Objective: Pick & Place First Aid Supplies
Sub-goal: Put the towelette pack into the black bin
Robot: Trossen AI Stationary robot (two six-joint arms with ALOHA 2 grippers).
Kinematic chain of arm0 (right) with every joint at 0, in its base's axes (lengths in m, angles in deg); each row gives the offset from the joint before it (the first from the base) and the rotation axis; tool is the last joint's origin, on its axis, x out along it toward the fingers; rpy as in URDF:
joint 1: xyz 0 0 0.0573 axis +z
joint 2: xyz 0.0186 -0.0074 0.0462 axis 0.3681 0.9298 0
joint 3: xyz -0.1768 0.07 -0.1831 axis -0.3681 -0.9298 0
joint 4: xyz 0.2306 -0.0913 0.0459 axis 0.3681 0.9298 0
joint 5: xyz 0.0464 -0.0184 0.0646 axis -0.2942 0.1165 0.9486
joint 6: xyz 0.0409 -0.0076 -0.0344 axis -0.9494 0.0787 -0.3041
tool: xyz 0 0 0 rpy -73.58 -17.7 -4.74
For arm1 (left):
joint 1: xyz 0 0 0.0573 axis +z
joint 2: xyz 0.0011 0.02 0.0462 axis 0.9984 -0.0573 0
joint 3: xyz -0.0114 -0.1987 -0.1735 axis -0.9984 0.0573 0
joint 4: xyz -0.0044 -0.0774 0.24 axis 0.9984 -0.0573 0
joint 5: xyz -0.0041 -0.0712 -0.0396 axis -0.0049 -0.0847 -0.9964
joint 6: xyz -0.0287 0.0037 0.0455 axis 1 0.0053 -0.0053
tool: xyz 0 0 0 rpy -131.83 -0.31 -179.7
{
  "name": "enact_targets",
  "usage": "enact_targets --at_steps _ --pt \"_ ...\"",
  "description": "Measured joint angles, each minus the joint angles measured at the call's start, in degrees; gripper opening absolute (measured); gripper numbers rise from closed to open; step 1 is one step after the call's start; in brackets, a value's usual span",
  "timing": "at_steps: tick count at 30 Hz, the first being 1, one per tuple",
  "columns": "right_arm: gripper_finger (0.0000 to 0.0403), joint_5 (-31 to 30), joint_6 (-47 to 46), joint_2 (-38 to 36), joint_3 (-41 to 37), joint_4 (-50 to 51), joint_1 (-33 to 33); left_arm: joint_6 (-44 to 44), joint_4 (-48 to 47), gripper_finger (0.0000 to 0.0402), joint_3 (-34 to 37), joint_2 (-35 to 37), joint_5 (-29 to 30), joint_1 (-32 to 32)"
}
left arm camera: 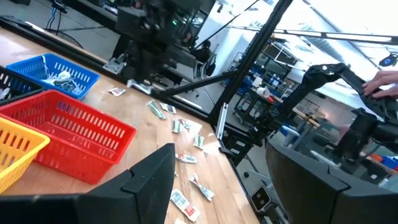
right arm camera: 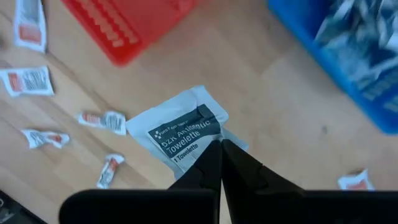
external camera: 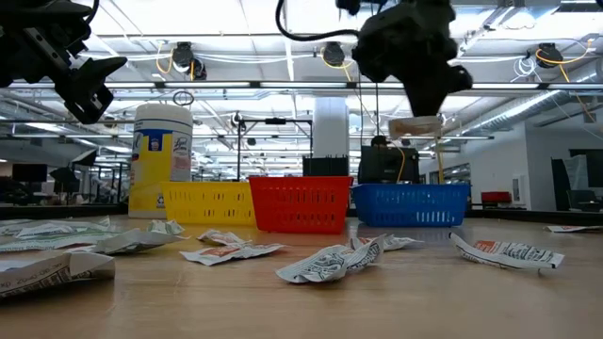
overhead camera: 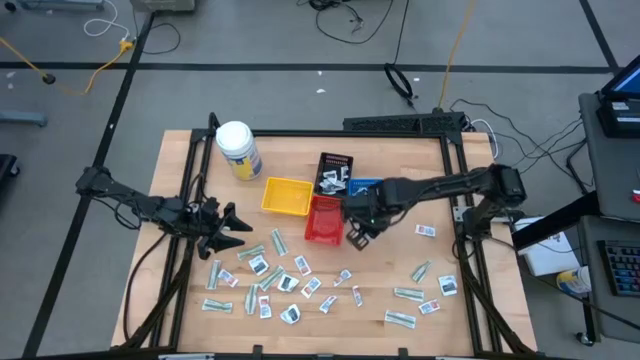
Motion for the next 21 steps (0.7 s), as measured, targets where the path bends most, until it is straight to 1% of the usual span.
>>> enact_targets --at_steps 11,13,21 --pt "0.0000 0.5 12.8 4.8 5.9 0.8 -13.2 0.0 0.0 0.0257 0.0 0.0 0.0 0.0" --pt "0.0000 1.6 14.9 6.2 7.4 1.9 -15.5 0.0 0.0 0.0257 0.0 0.0 0.0 0.0" --pt "0.0000 1.6 22.8 13.9 16.6 5.2 -23.0 0.0 0.0 0.0257 0.0 0.0 0.0 0.0"
